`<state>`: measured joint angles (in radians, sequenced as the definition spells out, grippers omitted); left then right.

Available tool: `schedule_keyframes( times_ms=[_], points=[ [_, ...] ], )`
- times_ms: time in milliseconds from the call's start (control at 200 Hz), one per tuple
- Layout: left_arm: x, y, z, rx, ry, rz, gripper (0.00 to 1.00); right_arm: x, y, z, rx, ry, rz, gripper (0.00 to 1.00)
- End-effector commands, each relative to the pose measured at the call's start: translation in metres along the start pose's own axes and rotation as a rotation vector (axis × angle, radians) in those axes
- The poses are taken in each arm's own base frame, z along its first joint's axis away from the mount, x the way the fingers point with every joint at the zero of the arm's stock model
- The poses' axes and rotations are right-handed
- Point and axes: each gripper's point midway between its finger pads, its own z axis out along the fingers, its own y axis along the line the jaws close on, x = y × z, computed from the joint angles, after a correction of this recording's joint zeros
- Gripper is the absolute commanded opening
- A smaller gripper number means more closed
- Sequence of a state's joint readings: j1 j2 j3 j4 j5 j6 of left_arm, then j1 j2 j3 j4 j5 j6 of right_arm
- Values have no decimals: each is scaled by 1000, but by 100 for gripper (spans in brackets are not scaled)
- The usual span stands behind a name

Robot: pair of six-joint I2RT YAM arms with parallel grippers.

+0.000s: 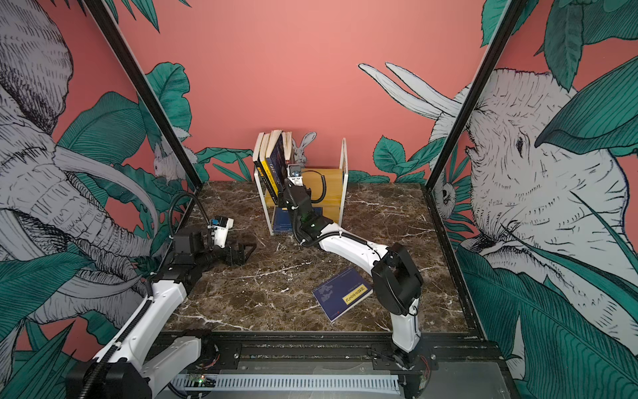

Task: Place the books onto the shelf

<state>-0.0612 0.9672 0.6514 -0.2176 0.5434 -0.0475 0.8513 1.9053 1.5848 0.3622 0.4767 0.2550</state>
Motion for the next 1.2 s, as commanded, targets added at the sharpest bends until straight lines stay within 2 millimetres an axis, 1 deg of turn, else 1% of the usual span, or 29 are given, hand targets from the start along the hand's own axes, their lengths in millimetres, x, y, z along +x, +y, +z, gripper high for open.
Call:
schedule_keyframes(
  times_ms=[0, 235, 335, 465, 545, 650, 675, 795, 835, 845, 855, 935, 980, 990, 1005, 1070, 1085, 1145, 1190],
  points=[
    [5, -4, 1, 20, 4, 24, 99, -24, 18, -12, -85, -41, -33, 29],
    [5, -4, 1, 22, 5, 23, 99, -29, 29, -22, -149, -23, -100, 34],
    [4, -4, 0, 22, 10, 18, 99, -29, 28, -28, -160, -7, -112, 36],
    [5, -4, 1, 19, 5, 20, 99, -29, 31, -42, -197, 4, -130, 39],
    [6, -4, 1, 22, 11, 17, 99, -27, 29, -50, -201, 23, -142, 40],
    [6, -3, 1, 17, 12, 17, 99, -30, 25, -64, -210, 23, -139, 41],
    [6, -3, 2, 18, 11, 19, 99, -27, 24, -67, -211, 28, -143, 41],
    [6, -3, 2, 23, 17, 13, 99, -27, 14, -79, -187, 40, -149, 41],
    [6, -3, 2, 20, 19, 12, 99, -17, 11, -79, -178, 62, -160, 41],
    [6, -2, 2, 19, 19, 13, 99, -28, 9, -85, -178, 45, -152, 41],
    [6, -2, 2, 19, 18, 13, 99, -31, 7, -87, -178, 39, -149, 41],
    [8, -4, 3, 28, 14, 18, 99, -29, -1, -95, -162, 48, -158, 39],
    [9, -5, 3, 38, 19, 15, 99, -34, -6, -100, -145, 45, -157, 38],
    [9, -6, 3, 41, 19, 15, 99, -24, -10, -101, -136, 68, -166, 38],
    [9, -6, 3, 45, 20, 14, 99, -20, -13, -103, -130, 80, -169, 38],
    [10, -7, 3, 51, 26, 8, 99, -15, -23, -112, -105, 109, -175, 38],
    [9, -13, 3, 84, 25, 7, 99, -12, -25, -114, -103, 118, -179, 38],
    [10, -18, 4, 120, 19, -1, 99, -4, -36, -125, -87, 146, -186, 39],
    [11, -21, 5, 146, 18, -16, 99, 3, -48, -133, -55, 168, -190, 41]
  ],
)
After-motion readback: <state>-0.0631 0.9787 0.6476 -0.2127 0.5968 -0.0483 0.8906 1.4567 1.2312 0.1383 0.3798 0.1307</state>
